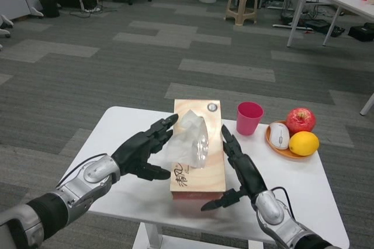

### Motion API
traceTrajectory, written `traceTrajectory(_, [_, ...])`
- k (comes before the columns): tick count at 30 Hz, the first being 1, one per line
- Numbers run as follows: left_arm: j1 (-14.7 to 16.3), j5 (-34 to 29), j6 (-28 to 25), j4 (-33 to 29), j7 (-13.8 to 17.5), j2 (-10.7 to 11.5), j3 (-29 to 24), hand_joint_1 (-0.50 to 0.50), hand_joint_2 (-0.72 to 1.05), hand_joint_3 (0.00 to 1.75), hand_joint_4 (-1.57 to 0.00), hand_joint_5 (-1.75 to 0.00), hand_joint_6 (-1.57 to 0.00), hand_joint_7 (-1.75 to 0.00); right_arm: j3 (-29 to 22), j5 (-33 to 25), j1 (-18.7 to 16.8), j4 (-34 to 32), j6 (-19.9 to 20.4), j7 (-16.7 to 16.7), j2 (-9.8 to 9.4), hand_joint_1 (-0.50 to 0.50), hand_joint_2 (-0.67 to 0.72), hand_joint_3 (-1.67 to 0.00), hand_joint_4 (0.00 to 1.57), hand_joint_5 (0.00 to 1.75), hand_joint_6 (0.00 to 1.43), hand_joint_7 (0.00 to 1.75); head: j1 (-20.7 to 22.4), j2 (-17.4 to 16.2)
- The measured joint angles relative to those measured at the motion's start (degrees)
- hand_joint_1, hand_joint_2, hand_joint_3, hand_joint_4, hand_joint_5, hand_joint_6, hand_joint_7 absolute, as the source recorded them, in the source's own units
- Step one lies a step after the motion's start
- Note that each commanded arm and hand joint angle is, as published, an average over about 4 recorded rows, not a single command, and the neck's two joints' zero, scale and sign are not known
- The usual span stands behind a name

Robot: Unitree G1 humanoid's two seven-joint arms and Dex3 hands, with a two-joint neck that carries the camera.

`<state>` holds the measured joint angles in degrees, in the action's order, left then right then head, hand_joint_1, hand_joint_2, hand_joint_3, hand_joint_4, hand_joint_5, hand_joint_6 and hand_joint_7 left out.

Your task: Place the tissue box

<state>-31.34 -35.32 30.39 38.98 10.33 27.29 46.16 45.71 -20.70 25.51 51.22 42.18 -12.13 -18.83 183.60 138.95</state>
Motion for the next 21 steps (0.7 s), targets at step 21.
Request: traceTrajectory(21, [-2.08, -4.65, -0.02, 9.10, 0.55, -1.34, 5.87, 0.50, 1.03, 0.02, 0.00, 0.00, 0.00, 0.00, 5.56, 0.30, 1.95, 8.14, 1.24, 0.84, 1.78, -0.33, -0.03, -0.16, 0.17, 0.07, 0.00, 0.00, -0.23, -0.36])
